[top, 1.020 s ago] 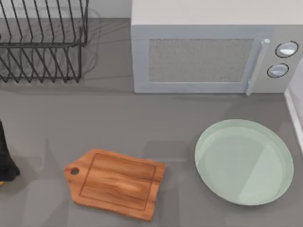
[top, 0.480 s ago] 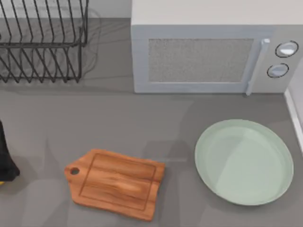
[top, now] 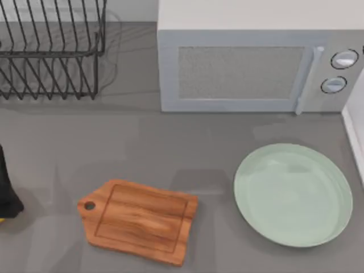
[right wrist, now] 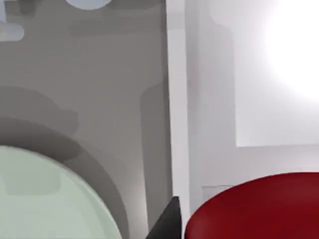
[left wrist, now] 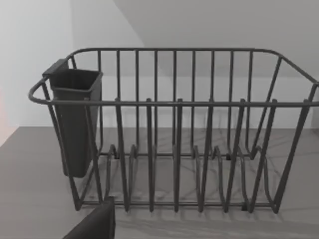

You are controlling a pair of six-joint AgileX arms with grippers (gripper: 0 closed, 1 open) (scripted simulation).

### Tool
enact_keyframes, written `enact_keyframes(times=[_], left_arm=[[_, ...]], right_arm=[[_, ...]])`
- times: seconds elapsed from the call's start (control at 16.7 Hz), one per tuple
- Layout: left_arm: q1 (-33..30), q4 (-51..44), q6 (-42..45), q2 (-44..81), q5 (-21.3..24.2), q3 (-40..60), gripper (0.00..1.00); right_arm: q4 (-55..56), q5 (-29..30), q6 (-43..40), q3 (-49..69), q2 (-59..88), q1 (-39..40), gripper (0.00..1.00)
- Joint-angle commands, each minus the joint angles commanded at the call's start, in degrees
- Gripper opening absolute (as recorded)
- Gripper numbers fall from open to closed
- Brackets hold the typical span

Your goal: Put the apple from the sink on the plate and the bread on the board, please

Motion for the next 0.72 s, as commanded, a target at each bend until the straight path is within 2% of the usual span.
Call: enact_keyframes(times=[0.36, 0.72], left_arm=[[0.0, 0.0, 0.0, 0.0, 0.0, 0.0, 1.0], [0.0, 0.0, 0.0, 0.0, 0.0, 0.0, 1.0]], right_arm=[[-1.54, -0.31, 12.29, -6.39, -7.56, 13.35, 0.0], [-0.51, -0.91, 22.02, -12.78, -6.71, 24.03, 0.0]])
